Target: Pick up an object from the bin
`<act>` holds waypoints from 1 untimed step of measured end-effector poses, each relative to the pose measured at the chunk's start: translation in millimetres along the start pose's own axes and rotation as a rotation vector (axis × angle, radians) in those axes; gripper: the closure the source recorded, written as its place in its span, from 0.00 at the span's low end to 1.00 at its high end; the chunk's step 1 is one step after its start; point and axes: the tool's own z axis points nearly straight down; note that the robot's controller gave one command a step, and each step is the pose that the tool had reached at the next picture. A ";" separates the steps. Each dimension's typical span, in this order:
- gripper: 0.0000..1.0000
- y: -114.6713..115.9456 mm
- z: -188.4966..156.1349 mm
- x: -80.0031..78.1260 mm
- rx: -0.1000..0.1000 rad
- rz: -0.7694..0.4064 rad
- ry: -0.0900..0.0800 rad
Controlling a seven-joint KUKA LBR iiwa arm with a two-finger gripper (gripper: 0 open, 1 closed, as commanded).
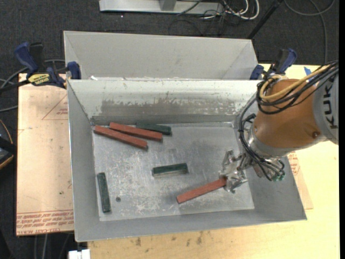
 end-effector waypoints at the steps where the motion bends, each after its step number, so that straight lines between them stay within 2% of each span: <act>1: 1.00 8.2 -175.5 -11.1 -0.002 0.321 0.009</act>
Offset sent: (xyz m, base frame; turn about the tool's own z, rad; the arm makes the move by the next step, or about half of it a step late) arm 0.0000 0.0000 0.0000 0.0000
